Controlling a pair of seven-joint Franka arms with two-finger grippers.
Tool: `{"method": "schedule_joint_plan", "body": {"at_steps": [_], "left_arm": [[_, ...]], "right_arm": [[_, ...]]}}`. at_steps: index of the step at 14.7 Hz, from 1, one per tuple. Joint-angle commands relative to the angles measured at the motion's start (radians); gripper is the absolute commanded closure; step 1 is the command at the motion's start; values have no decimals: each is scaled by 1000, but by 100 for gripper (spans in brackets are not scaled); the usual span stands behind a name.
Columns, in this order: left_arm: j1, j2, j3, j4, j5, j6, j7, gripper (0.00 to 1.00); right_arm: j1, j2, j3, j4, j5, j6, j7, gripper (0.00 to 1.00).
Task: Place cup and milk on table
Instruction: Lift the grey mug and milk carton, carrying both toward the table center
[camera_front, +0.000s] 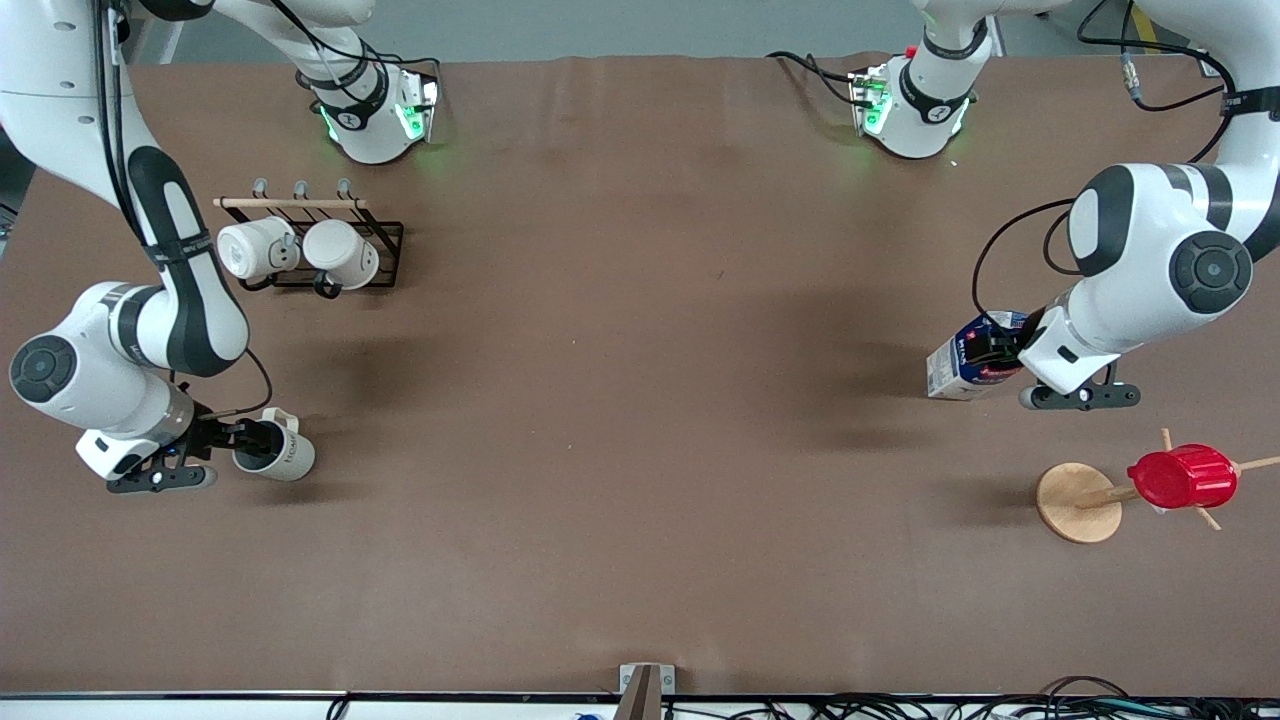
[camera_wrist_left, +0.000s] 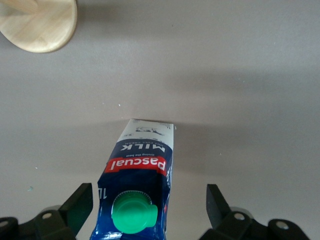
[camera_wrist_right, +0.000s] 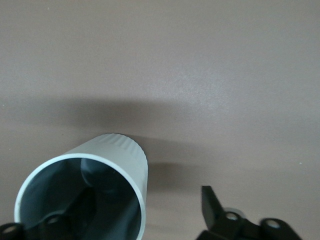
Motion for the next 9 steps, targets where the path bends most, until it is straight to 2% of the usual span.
{"method": "schedule_joint_plan", "body": {"at_steps": [1, 3, 4, 5, 7, 9], "left_arm": [[6, 0, -4, -19, 16, 17, 8, 0], [11, 5, -3, -33, 16, 19, 20, 1], [25, 5, -4, -33, 16, 17, 21, 1], [28, 5, -4, -36, 16, 17, 28, 1], [31, 5, -4, -42, 16, 17, 47, 1], [40, 5, -4, -47, 16, 17, 55, 1]], "right_arm": [[1, -7, 6, -11, -2, 10, 8, 47], [-5, -9, 6, -5, 4, 2, 18, 74], [-6, -9, 6, -4, 27, 0, 29, 90], [-8, -9, 6, -2, 68, -4, 35, 100], [-12, -10, 4, 11, 128, -18, 38, 100], [-17, -12, 3, 68, 136, -122, 60, 100]]}}
